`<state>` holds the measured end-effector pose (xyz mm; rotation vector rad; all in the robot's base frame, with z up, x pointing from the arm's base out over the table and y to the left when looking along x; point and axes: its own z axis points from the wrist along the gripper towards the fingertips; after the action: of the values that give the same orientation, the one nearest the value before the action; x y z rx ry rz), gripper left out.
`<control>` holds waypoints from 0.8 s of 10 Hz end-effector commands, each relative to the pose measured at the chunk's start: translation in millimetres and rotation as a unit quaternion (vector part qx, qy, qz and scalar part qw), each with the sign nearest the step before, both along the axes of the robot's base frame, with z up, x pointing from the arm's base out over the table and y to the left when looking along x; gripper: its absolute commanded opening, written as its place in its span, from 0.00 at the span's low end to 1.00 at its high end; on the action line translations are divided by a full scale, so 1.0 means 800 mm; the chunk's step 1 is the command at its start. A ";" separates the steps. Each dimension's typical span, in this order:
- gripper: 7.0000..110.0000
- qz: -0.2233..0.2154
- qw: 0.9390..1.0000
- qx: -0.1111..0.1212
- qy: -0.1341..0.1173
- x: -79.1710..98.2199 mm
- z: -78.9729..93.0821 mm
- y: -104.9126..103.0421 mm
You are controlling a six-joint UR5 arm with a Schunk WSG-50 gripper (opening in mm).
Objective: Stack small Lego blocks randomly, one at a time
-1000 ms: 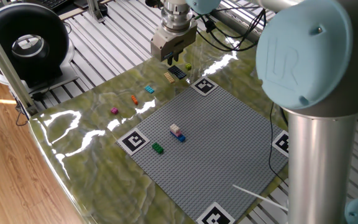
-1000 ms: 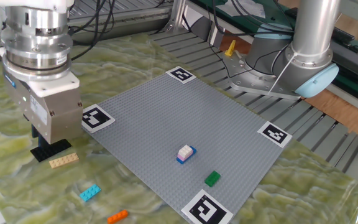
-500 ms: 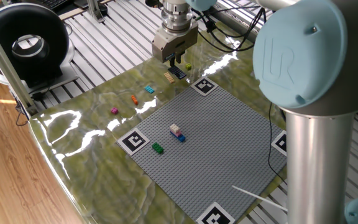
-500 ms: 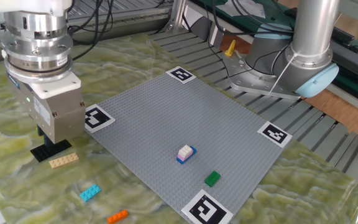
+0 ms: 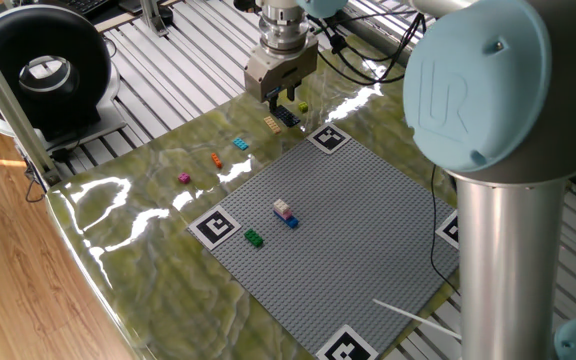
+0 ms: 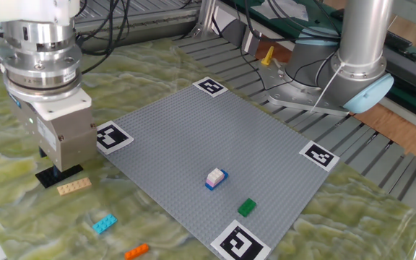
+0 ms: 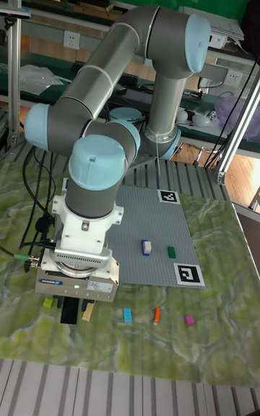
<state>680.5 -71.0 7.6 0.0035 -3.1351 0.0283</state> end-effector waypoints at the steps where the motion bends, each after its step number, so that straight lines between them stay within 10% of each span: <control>1: 0.36 -0.008 1.000 0.009 0.000 0.005 -0.012 0.000; 8: 0.36 -0.003 1.000 0.008 -0.001 0.004 -0.019 -0.008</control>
<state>682.2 -78.6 -6.1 0.0075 -3.1335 0.0263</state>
